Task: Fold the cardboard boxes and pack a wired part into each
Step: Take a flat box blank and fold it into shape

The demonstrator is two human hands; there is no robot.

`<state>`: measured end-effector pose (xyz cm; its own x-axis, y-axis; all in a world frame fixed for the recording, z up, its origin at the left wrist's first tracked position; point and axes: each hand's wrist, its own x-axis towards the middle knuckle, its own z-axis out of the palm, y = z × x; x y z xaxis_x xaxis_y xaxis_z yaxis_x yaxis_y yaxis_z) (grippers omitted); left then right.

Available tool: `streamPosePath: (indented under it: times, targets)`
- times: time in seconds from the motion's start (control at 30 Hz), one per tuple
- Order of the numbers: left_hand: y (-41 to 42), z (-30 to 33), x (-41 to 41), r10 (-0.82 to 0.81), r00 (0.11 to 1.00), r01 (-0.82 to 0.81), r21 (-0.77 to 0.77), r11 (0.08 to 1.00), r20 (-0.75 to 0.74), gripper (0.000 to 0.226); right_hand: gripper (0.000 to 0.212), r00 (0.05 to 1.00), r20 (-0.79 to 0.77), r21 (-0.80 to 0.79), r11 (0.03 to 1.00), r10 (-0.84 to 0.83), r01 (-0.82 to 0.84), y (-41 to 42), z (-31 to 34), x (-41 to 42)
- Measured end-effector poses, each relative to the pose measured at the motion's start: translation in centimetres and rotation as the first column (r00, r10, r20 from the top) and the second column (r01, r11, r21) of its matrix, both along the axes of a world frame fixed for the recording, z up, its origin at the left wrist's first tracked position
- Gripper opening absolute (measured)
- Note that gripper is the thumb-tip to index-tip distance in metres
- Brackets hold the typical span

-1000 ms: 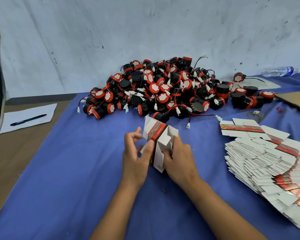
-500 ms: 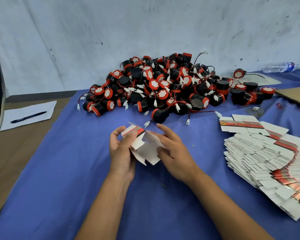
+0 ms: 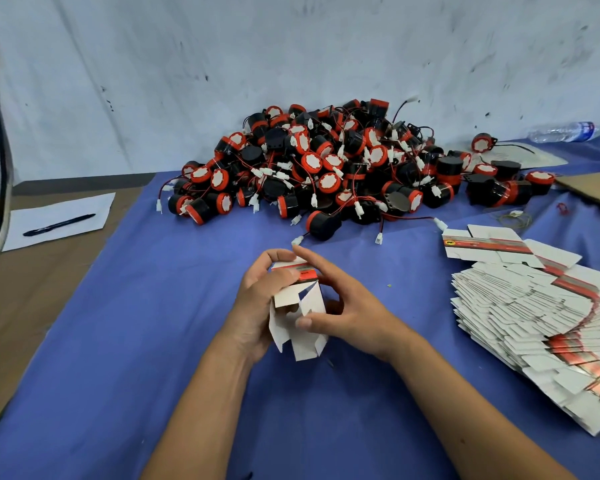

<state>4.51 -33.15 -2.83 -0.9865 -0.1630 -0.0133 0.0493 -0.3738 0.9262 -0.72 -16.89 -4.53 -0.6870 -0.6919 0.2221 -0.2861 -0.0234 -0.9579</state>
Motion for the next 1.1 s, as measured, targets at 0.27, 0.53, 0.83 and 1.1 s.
streamPosePath:
  times: [0.27, 0.53, 0.83, 1.1]
  targets:
    - [0.7, -0.5, -0.4, -0.002, 0.999, -0.012, -0.264, 0.964, -0.053, 0.033, 0.073, 0.981, -0.026, -0.094, 0.977, -0.194, 0.191, -0.9, -0.7, 0.2]
    - [0.0, -1.7, -1.1, 0.245, 0.961, -0.273, -0.312, 0.91, -0.125, 0.051, 0.041, 0.865, 0.261, -0.277, 0.826, -0.428, 0.492, -1.1, -0.6, -0.2]
    - [3.2, -2.7, -1.5, 0.066, 0.995, -0.074, -0.123, 0.99, -0.069, 0.085, 0.023, 0.808, 0.208, -0.18, 0.791, -0.551, 0.585, -2.0, -1.1, 0.1]
    - [0.2, -2.0, -1.1, 0.221, 0.975, -0.221, 0.015, 0.975, 0.005, 0.062, 0.054, 0.919, -0.002, -0.238, 0.893, -0.394, 0.382, -1.3, -0.2, 0.5]
